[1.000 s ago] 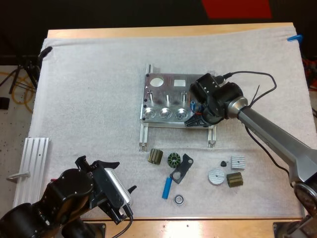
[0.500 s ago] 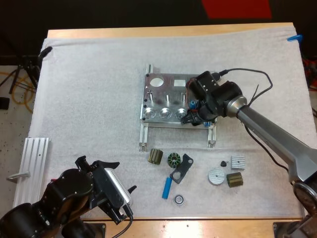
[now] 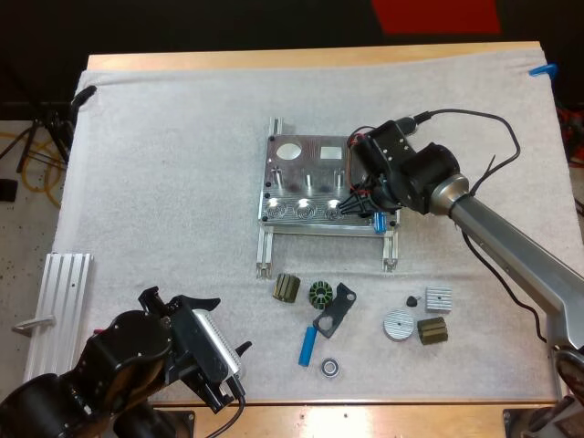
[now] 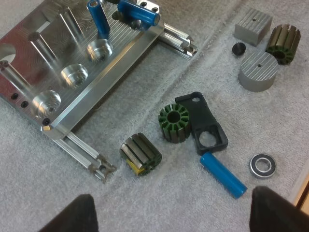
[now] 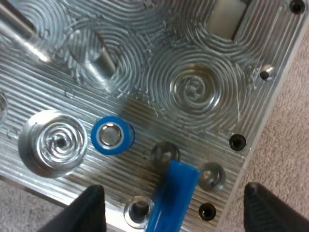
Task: Load cells from left to right
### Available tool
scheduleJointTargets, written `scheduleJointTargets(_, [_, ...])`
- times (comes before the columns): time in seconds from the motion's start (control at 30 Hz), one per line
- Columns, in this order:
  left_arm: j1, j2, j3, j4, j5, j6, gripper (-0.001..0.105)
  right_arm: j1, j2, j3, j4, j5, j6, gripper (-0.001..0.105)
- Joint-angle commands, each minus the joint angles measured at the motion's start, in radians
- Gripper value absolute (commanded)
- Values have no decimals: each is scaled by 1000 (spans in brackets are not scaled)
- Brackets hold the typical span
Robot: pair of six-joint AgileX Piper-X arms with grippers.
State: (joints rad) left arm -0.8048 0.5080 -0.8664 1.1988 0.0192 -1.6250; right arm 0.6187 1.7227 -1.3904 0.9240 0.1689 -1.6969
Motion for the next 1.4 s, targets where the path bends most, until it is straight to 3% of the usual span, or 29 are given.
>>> scheduleJointTargets(0.0, [-3,-2,-3,-9,-19,-16,65,-12,7,-6,-1,8,6,59])
scheduleJointTargets(0.4, [-3,-2,-3,-9,-19,-16,65,-92,25,-6,61,-139,55,59])
scheduleJointTargets(0.67, [-3,-2,-3,-33,-19,-20,65,-92,47,-6,79,-189,48,39])
scheduleJointTargets(0.87, [-3,-2,-3,-35,-19,-28,65,-92,66,-6,91,-242,46,39])
scheduleJointTargets(1.23, [-3,-2,-3,-37,-19,-28,65,-85,71,-6,206,-260,32,39])
scheduleJointTargets(1.37, [-3,2,0,-59,-19,-28,65,-65,46,-6,206,-214,24,39])
